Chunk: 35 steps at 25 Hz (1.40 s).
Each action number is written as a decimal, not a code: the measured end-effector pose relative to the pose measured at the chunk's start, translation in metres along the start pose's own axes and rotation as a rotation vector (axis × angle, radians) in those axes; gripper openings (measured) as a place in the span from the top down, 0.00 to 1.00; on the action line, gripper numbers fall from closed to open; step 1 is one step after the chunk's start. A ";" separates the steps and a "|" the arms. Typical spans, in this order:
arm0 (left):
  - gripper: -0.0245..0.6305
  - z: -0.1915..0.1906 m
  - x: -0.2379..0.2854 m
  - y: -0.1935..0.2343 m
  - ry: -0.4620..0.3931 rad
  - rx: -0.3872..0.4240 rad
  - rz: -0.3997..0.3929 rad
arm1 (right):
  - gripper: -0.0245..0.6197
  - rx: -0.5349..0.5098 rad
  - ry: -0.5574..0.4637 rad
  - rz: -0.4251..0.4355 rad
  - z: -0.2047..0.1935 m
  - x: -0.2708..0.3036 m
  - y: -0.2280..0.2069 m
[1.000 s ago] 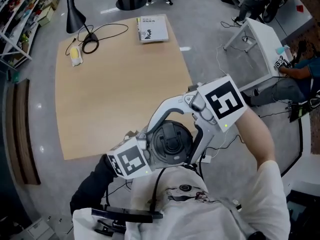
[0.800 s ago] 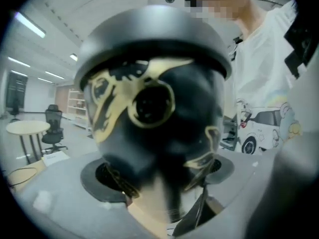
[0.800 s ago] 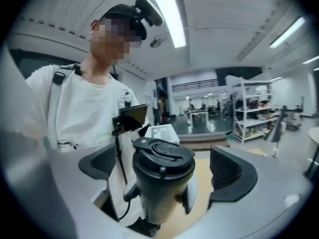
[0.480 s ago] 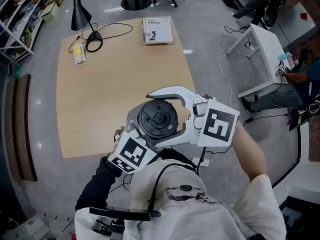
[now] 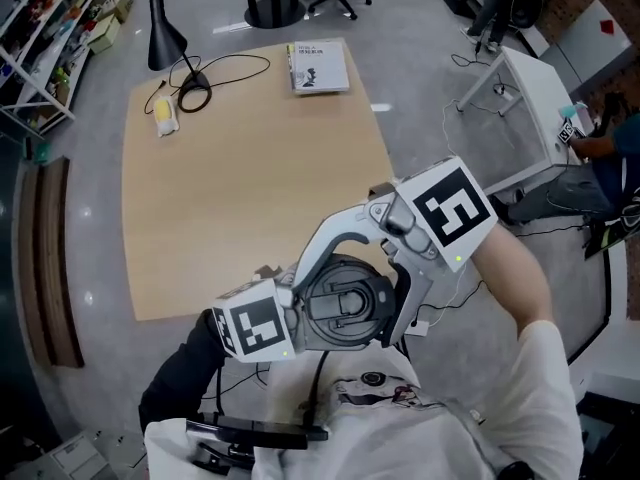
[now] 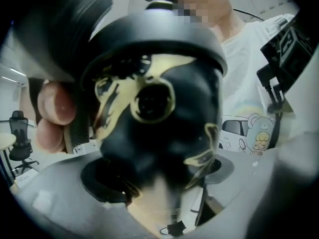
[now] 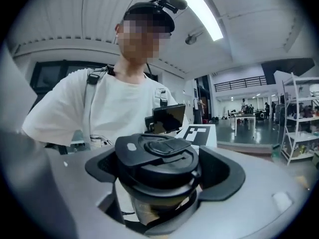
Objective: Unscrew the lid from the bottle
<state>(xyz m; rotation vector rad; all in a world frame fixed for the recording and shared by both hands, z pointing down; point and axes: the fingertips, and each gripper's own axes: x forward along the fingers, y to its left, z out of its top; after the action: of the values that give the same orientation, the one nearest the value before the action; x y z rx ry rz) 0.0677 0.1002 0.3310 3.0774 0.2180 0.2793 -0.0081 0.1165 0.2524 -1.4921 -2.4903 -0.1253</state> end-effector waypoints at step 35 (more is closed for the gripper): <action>0.33 -0.037 -0.049 0.017 0.019 -0.072 0.212 | 0.05 0.272 -0.109 -0.494 -0.006 0.005 -0.066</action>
<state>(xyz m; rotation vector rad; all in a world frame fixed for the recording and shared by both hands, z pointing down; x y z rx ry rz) 0.0154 0.0773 0.3598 3.0279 -0.1164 0.3173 -0.0676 0.0887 0.2623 -0.7818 -2.7753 0.2096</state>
